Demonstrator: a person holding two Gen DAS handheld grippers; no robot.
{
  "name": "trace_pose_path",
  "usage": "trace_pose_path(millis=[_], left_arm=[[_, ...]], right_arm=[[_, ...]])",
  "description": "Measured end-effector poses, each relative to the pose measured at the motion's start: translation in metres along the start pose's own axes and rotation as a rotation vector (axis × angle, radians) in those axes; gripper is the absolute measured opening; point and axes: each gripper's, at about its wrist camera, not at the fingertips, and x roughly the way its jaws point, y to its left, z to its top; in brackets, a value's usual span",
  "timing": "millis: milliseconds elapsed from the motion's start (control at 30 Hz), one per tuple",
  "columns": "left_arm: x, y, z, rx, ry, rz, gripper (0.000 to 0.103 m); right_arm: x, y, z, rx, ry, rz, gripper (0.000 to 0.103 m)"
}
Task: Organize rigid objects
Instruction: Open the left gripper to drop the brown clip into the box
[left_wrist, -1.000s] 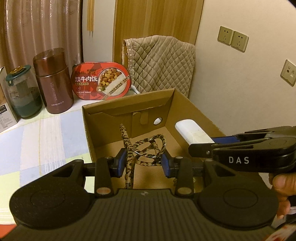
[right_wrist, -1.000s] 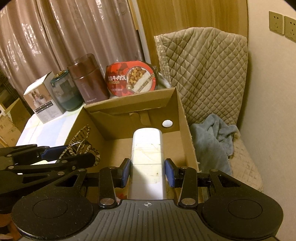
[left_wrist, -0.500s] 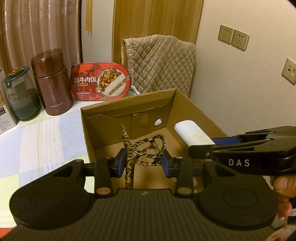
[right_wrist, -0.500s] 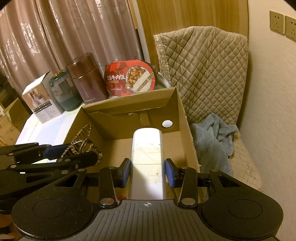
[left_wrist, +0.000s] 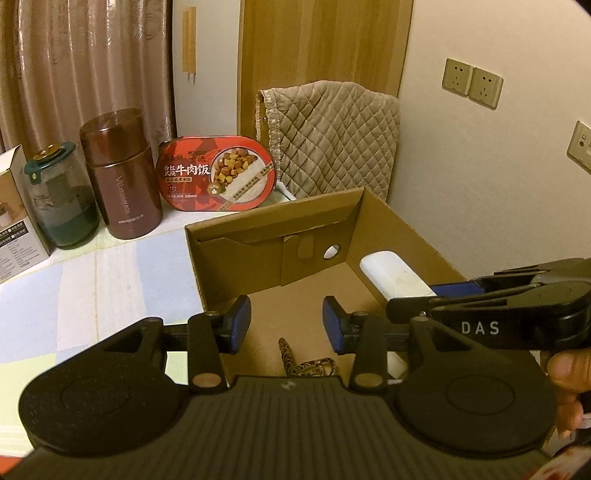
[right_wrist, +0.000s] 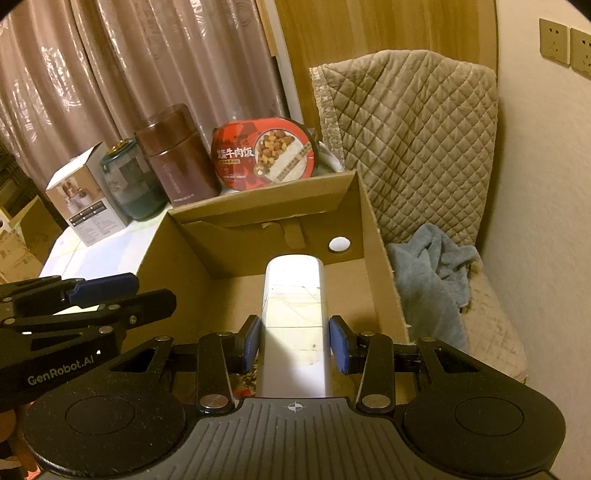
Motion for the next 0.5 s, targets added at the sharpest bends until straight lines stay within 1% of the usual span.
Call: trace_pose_path(millis=[500], left_arm=[[-0.004,0.001,-0.006,-0.010,0.009,-0.001,0.037]], right_arm=[[-0.001,0.011,0.000,-0.006,0.001,0.008,0.037]])
